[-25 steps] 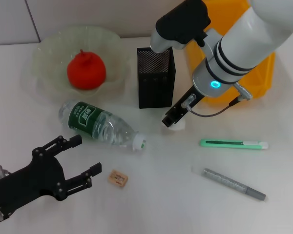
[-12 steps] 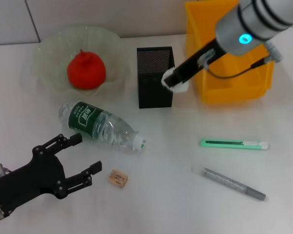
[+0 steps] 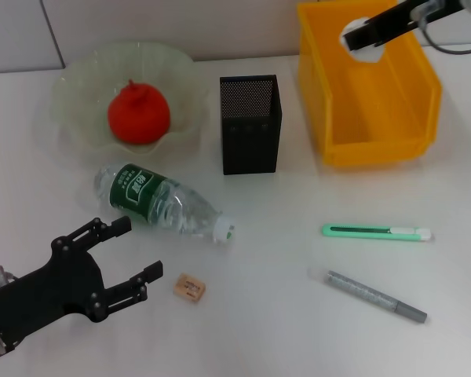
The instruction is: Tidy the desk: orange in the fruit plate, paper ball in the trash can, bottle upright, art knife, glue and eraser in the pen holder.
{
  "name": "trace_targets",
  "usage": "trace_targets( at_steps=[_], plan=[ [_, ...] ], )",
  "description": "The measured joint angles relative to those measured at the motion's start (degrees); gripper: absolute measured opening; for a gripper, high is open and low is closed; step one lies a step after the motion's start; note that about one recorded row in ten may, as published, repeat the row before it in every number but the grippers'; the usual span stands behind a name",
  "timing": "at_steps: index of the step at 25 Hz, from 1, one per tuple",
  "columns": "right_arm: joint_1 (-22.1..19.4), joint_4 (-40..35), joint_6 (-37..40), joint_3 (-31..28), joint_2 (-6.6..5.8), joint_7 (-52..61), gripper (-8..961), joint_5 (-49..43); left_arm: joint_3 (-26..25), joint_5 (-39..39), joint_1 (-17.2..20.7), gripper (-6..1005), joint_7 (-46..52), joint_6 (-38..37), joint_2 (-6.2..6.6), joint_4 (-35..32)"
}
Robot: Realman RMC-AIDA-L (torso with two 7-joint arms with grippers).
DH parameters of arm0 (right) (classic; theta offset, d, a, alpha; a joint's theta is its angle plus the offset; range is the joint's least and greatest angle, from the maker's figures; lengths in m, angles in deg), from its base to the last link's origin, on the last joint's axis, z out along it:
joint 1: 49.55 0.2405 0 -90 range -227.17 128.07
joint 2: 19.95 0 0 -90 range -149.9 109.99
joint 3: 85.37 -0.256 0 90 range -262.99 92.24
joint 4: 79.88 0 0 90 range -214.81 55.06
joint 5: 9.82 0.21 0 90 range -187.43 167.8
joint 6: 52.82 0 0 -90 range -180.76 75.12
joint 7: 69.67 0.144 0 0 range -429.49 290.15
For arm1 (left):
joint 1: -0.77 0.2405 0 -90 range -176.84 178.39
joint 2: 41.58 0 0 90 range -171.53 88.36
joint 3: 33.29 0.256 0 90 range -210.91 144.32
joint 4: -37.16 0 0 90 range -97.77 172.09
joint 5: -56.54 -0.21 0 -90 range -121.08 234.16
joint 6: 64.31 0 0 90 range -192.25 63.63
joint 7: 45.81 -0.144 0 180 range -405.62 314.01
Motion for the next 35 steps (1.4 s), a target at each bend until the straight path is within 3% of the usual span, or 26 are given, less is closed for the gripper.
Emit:
trace_targets(
  at_steps=[5,18,24,31,34,35],
  plan=[
    [-1.64,4.4,-5.44,-2.13,-0.05,-1.3,403,-0.2,0.0,0.0,0.02,812,0.0,0.03,0.0,0.06],
    [-1.23,14.77,-12.78,-2.37,-0.5,-3.18,424,-0.12,0.0,0.0,-0.07,811,0.02,0.02,0.0,0.11],
    [-1.21,15.59,-13.73,-2.39,-0.52,-3.23,642,-0.03,0.0,0.0,-0.07,810,0.1,0.01,0.0,0.08],
    [-1.55,14.04,-13.65,-2.45,-0.4,-4.28,711,1.59,0.0,0.0,-0.07,808,0.2,0.01,0.0,-0.14],
    [-3.13,11.28,-13.1,-3.19,-0.21,-7.2,711,7.65,-0.02,0.0,0.01,808,0.7,-0.05,0.01,-0.42],
    [-5.2,9.12,-13.14,-3.61,-0.09,-11.1,711,14.06,-0.09,0.0,0.06,808,0.76,-0.05,0.02,-0.43]
  ],
)
